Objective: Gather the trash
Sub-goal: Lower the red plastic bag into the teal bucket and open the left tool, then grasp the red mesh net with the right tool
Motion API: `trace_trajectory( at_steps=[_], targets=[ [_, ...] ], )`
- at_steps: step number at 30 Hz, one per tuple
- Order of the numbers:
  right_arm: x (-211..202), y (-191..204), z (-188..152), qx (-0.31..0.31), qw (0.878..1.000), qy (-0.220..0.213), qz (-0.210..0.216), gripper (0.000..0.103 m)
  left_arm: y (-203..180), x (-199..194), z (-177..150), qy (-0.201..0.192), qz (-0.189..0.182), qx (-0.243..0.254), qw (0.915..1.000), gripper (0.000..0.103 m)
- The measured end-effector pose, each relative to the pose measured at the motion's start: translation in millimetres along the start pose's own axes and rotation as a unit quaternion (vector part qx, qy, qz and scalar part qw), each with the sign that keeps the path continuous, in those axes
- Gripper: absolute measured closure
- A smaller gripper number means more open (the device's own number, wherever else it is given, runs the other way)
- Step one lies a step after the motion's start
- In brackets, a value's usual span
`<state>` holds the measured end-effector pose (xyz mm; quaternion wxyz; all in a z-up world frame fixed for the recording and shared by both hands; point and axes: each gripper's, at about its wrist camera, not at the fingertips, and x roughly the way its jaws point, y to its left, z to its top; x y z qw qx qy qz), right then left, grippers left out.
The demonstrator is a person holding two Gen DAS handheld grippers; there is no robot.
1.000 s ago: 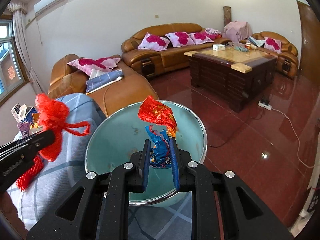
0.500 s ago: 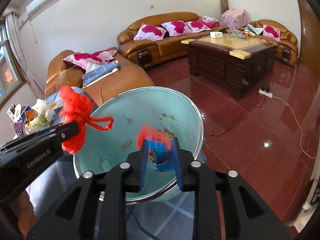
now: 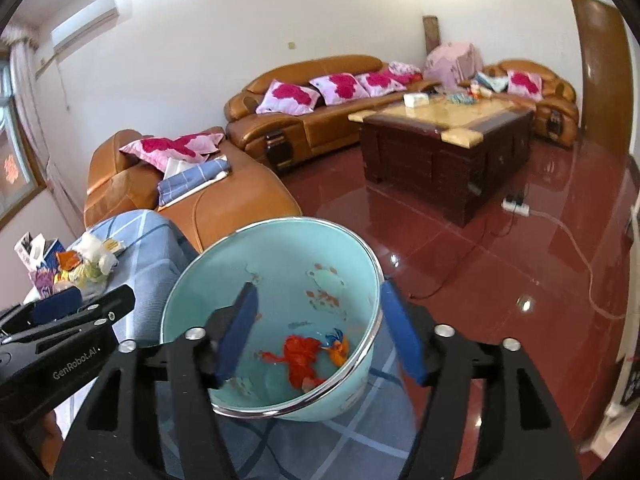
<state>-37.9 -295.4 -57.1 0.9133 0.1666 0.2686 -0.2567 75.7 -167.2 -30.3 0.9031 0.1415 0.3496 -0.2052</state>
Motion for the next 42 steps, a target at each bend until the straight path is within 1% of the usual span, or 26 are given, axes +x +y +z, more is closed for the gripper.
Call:
trace_trajectory(
  at_steps=[1,2,7,9,11,12,14,19,22,25,29,35,42],
  targets=[
    [-2.8,3.4,-0.4,-0.008,1.000,-0.004,-0.001,0.034,2.6,-2.3,-1.4,-0.001,0.004,-0.002,1.0000,0.027],
    [-5.0,5.8,-0.6,-0.013,1.000,-0.006,-0.002,0.033,5.9,-5.8,-2.7,-0.003,0.009,-0.005,0.9999,0.026],
    [-15.7,13.3,-3.9,-0.025,0.999,-0.024,-0.011,0.023,21.2,-14.6,-11.0,-0.004,0.024,-0.016,0.9996,0.025],
    [-22.9,15.8,-4.9,-0.030,0.999,-0.041,-0.012,0.011,30.5,-17.9,-15.3,-0.002,0.031,-0.026,0.9992,0.025],
    [-30.4,19.1,-5.8,-0.037,0.997,-0.062,-0.014,0.006,36.2,-20.8,-18.7,-0.001,0.036,-0.032,0.9988,0.025],
    [-34.8,20.9,-5.5,-0.042,0.996,-0.073,-0.015,0.005,38.5,-22.9,-20.8,-0.001,0.038,-0.035,0.9987,0.024],
    [-41.5,27.2,-4.7,-0.057,0.995,-0.084,-0.015,0.005,43.6,-26.5,-24.8,-0.001,0.043,-0.039,0.9983,0.024],
    [-45.1,35.7,-3.2,-0.079,0.995,-0.067,-0.012,0.005,54.4,-33.9,-31.8,0.000,0.052,-0.050,0.9974,0.022],
    [-45.3,37.3,-5.3,-0.079,0.995,-0.055,-0.004,0.005,59.6,-39.0,-34.7,-0.003,0.057,-0.054,0.9969,0.022],
    [-49.1,38.7,-6.1,-0.079,0.995,-0.056,0.003,0.005,60.9,-43.4,-36.2,-0.004,0.059,-0.056,0.9966,0.022],
    [-53.2,42.1,-5.9,-0.084,0.995,-0.060,0.001,0.005,61.0,-47.4,-37.9,-0.006,0.060,-0.056,0.9966,0.022],
    [-48.2,41.4,-6.1,-0.077,0.996,-0.045,-0.005,0.005,61.0,-48.5,-39.0,-0.005,0.060,-0.057,0.9966,0.022],
    [-57.1,40.9,-7.6,-0.072,0.995,-0.070,-0.003,0.005,60.9,-48.0,-38.9,-0.006,0.061,-0.056,0.9966,0.022]
  ],
)
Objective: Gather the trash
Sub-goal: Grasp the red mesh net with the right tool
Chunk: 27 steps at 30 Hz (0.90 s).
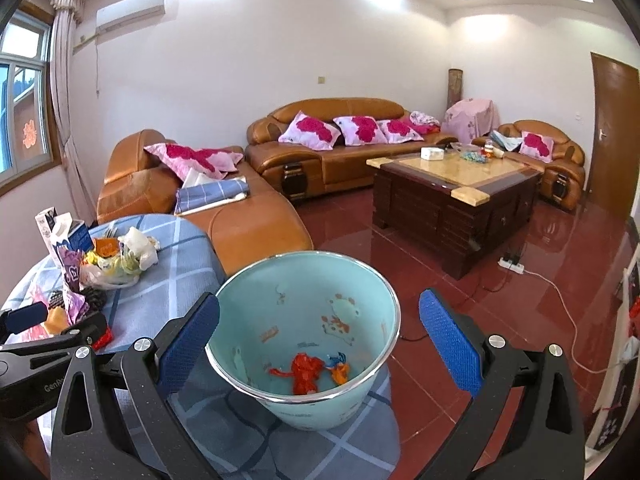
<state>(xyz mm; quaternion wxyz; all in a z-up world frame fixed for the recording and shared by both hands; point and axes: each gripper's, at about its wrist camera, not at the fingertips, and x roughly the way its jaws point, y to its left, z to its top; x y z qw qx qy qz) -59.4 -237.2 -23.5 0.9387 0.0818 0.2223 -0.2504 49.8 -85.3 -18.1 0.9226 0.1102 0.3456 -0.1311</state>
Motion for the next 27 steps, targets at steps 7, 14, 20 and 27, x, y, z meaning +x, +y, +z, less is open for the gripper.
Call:
trace_trajectory(
  at_steps=[7,14,20,27],
  targets=[
    [0.1,-2.5,0.9,0.010,1.000,-0.002,0.002,0.005,0.6,-3.8,-0.2,-0.002,0.002,0.000,1.0000,0.019],
    [-0.6,3.1,-0.1,-0.003,1.000,0.001,0.007,0.005,0.7,-6.6,-1.1,-0.001,0.004,-0.003,1.0000,0.019],
    [-0.6,4.0,-0.3,-0.003,1.000,0.001,0.006,0.005,2.1,-7.9,-1.3,-0.001,0.002,-0.005,1.0000,0.019],
    [-1.2,4.3,-2.2,-0.006,1.000,0.001,0.004,0.007,4.7,-7.0,-2.3,0.001,0.004,-0.007,1.0000,0.019]
  ],
)
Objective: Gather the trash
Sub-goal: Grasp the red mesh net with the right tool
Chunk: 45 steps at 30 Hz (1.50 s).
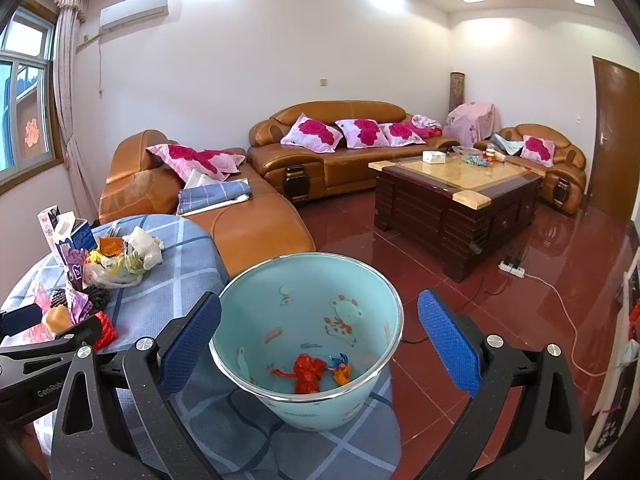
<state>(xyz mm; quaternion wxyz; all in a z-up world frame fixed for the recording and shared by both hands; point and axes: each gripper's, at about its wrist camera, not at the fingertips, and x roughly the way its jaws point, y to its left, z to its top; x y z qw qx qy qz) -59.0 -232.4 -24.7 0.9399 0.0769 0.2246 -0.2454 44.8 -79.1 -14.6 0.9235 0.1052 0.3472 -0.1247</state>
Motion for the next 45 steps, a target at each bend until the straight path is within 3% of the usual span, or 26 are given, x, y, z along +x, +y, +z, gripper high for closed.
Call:
trace_trajectory(
  at_steps=[14,24,34,45],
  targets=[
    [2.5,26.0,-1.1,-0.022,0.999,0.018,0.018,0.020,34.7,11.5,-8.9,0.014,0.003,-0.016,0.9998,0.019],
    [8.1,79.7,1.0,-0.054,0.995,0.042,0.078,0.032,92.0,18.5,-21.7,0.025,0.032,-0.047,0.9981,0.019],
    [24.0,135.2,-7.9,-0.069,0.983,0.093,0.143,0.033,175.3,20.0,-42.9,0.036,0.092,-0.101,0.9900,0.019],
    [42.2,185.5,-20.2,-0.074,0.963,0.161,0.203,0.033,211.3,32.9,-43.4,0.043,0.107,-0.129,0.9849,0.019]
  ],
)
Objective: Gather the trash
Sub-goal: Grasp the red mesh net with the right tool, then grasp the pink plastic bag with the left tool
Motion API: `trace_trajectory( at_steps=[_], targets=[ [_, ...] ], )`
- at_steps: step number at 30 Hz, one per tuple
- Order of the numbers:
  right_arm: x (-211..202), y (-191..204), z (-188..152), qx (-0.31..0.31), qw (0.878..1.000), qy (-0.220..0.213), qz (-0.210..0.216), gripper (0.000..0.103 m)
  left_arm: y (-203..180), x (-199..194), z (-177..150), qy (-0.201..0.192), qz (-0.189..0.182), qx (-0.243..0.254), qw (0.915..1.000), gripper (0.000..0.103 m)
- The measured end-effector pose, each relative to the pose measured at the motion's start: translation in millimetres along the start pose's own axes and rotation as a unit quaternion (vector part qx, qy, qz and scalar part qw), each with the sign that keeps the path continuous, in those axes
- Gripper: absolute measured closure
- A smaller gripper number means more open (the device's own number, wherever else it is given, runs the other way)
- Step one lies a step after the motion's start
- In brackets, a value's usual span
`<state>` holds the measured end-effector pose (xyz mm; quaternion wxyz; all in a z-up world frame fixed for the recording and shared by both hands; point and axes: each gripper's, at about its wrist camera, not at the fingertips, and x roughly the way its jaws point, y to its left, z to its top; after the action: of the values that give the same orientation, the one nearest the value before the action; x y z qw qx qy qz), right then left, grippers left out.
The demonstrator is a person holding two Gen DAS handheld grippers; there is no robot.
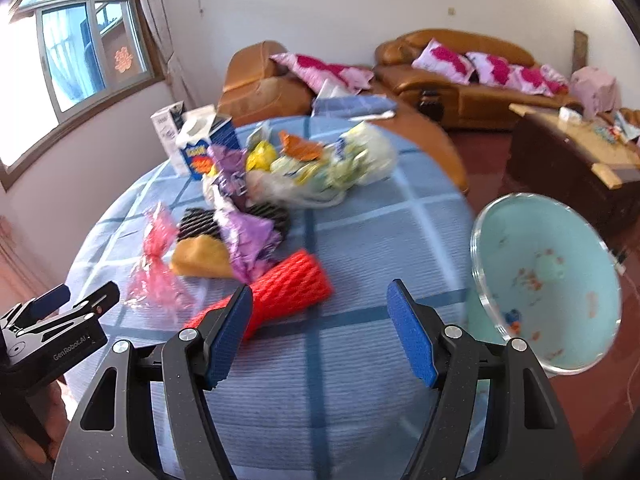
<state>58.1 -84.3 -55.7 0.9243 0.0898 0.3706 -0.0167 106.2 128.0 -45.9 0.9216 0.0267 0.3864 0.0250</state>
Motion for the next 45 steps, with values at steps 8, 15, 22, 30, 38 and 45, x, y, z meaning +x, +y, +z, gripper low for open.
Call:
trace_trajectory(
  at_steps=[8,15,22,30,38,45],
  targets=[
    [34.1,24.7,-1.4,0.002,0.998,0.050,0.023,0.033,13.6,6.8,3.4,0.004,0.002,-0.013,0.9999,0.019],
    [51.1,25.9,-4.5,0.016,0.995,0.081,0.052,0.063,4.8,14.4,8.3,0.009,-0.017,-0.010,0.9998,0.019],
    [35.6,20.7,-2.7,0.006,0.995,0.064,0.072,0.089,-9.3,23.8,15.0,0.014,-0.035,-0.009,0.9993,0.020],
    [-1.1,-6.1,3.6,-0.015,1.000,-0.008,0.017,0.090,-23.6,40.4,18.5,0.026,-0.041,-0.015,0.9987,0.021],
    [-1.8,-22.0,3.2,-0.007,1.000,-0.017,0.000,0.090,-24.4,48.9,15.4,0.045,-0.086,-0.032,0.9948,0.058],
    [-9.2,-20.7,4.8,-0.012,0.999,-0.036,-0.001,0.090,-15.2,42.2,11.2,0.045,-0.108,-0.044,0.9921,0.080]
  ],
)
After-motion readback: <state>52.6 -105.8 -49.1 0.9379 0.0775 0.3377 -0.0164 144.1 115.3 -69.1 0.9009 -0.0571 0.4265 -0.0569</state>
